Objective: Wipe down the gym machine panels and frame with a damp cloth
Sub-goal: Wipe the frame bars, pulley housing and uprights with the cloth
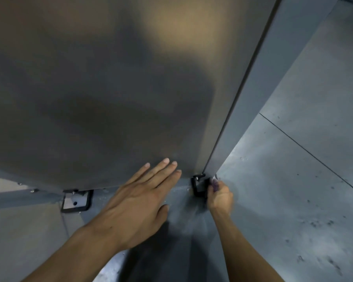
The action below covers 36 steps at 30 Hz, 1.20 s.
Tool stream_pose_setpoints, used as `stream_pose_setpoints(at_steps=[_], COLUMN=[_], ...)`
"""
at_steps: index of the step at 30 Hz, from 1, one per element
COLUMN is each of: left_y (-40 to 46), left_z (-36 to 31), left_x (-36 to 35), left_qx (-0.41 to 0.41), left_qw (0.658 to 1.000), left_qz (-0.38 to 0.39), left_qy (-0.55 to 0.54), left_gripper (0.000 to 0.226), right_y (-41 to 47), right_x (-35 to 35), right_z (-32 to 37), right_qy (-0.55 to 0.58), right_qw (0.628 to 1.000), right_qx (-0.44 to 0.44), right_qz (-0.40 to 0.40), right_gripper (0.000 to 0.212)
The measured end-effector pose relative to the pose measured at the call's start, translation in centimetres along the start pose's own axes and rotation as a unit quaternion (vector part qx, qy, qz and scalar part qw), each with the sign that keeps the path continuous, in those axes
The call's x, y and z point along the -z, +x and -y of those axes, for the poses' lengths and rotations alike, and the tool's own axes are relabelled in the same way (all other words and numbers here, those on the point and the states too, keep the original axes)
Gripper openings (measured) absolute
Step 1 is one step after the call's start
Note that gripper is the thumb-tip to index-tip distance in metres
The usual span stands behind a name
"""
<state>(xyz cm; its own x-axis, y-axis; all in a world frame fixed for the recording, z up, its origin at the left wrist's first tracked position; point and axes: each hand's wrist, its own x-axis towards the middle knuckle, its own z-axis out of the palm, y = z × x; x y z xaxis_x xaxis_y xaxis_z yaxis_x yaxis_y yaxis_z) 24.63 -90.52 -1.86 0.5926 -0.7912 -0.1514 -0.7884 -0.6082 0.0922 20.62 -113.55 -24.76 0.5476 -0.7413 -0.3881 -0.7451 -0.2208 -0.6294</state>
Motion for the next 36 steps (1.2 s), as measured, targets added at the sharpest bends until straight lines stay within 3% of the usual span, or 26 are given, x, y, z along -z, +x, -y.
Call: stream_pose_setpoints(at_steps=[6,8,10,12,14,19,22,25,33,36], left_y=[0.2,0.1,-0.2,-0.4,-0.6,-0.2,0.1,0.7,1.0,1.0], left_z=[-0.3,-0.5,-0.5,-0.4,-0.3,-0.5,-1.2,-1.7,-1.7,-1.4], left_x=[0.3,0.7,0.9,1.1,1.1,1.4,2.0,2.4,2.1,1.5], left_qx=[0.012,0.012,0.01,0.013,0.018,0.025,0.022,0.019,0.03,0.029], left_qw=[0.999,0.999,0.999,0.999,0.999,0.997,0.995,0.995,0.992,0.993], left_qz=[0.013,0.015,0.016,0.016,0.02,0.015,0.043,0.032,0.068,0.058], left_qy=[-0.026,-0.03,-0.03,-0.031,-0.044,-0.07,-0.086,-0.092,-0.106,-0.096], left_gripper=[0.075,0.075,0.074,0.074,0.075,0.074,0.075,0.074,0.075,0.076], right_y=[-3.4,-3.8,-3.0,-1.8,-1.3,-2.8,-2.0,-1.1,-0.8,1.0], right_x=[-4.3,-2.8,-0.9,0.7,0.7,-1.9,-0.2,1.7,1.1,3.6], right_z=[1.2,1.8,1.7,1.5,1.3,1.6,1.6,1.5,1.0,1.2], right_qy=[-0.066,-0.003,0.014,0.017,0.003,-0.092,-0.176,-0.187,-0.235,-0.266], right_qw=[0.986,0.994,1.0,0.998,0.999,0.981,0.951,0.934,0.903,0.928], right_qx=[0.093,0.054,0.004,-0.025,-0.01,0.16,0.246,0.304,0.331,0.25], right_qz=[0.123,0.091,0.002,-0.059,-0.048,0.053,0.063,0.029,0.14,0.074], right_gripper=[0.04,0.028,0.013,0.014,0.011,0.025,0.024,0.016,0.026,0.02])
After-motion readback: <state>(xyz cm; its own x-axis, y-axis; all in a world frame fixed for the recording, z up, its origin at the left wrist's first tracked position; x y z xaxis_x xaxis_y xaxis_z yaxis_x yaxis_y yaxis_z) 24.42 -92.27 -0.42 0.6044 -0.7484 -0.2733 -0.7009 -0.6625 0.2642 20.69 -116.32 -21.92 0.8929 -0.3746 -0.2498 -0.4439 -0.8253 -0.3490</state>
